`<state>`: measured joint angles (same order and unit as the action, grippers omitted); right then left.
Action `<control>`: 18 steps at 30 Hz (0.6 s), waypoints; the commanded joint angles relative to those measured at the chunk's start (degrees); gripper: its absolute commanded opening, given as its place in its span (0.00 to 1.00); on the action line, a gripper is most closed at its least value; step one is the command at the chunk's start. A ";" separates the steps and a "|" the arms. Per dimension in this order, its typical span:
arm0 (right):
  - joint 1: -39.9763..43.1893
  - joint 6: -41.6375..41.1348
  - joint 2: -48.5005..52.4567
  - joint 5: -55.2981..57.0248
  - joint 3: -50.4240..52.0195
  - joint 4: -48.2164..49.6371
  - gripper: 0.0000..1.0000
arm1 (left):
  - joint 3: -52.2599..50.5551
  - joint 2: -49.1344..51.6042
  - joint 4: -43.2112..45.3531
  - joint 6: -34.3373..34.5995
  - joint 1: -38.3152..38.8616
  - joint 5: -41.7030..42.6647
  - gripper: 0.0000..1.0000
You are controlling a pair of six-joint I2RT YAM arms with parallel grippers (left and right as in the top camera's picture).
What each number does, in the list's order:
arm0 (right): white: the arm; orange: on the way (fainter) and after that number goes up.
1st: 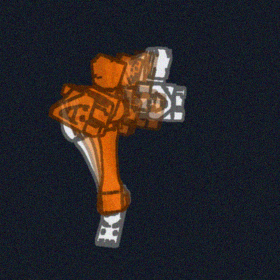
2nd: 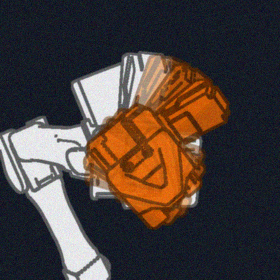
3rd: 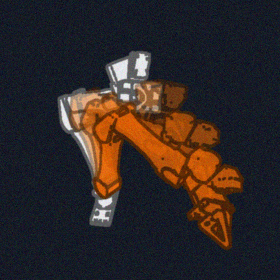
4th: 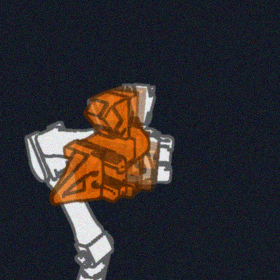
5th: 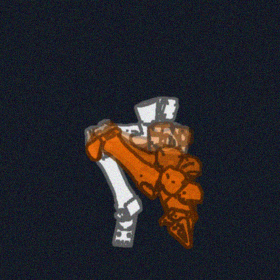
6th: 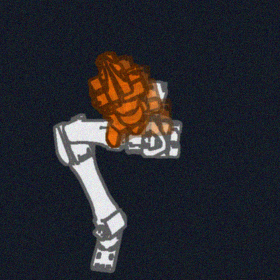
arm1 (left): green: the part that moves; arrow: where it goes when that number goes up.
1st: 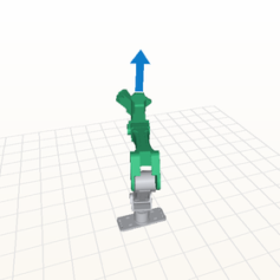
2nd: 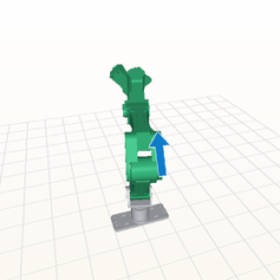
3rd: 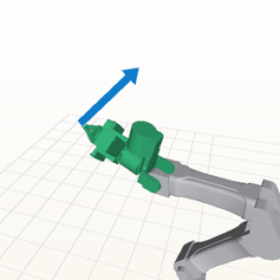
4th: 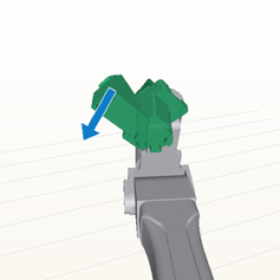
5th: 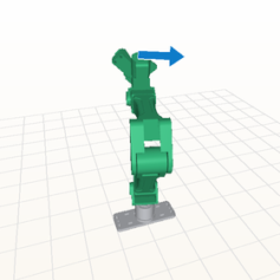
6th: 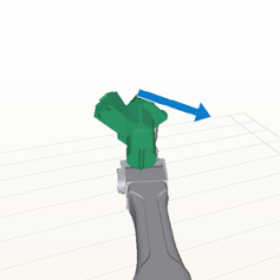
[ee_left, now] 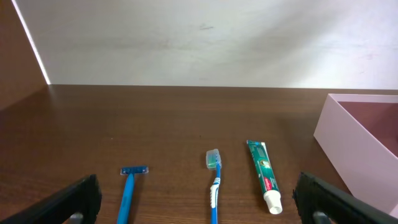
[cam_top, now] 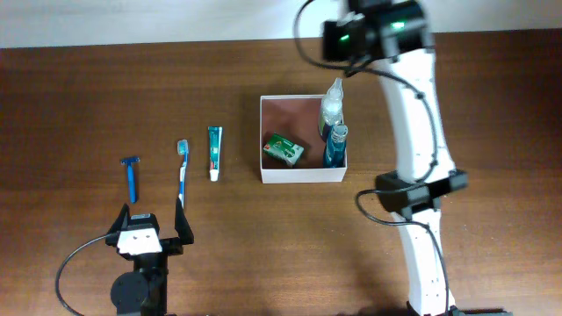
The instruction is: Pack container
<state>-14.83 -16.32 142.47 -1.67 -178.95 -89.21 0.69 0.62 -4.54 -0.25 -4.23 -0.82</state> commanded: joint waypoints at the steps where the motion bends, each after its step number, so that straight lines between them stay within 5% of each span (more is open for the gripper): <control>1: 5.29 -0.52 -8.07 5.46 -1.07 -1.14 0.38 | -0.15 -0.33 -0.24 -0.68 0.22 0.63 0.99; 8: 17.14 -0.04 -11.43 6.43 -0.87 -8.13 0.90 | -0.15 -0.33 -0.24 -0.68 0.22 0.63 0.99; 18: 29.31 -0.24 -11.39 1.44 -0.35 -8.13 0.99 | -0.15 -0.33 -0.24 -0.68 0.22 0.63 0.99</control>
<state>12.21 -16.45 131.20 0.97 -179.46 -96.97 0.69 0.62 -4.54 -0.25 -4.23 -0.80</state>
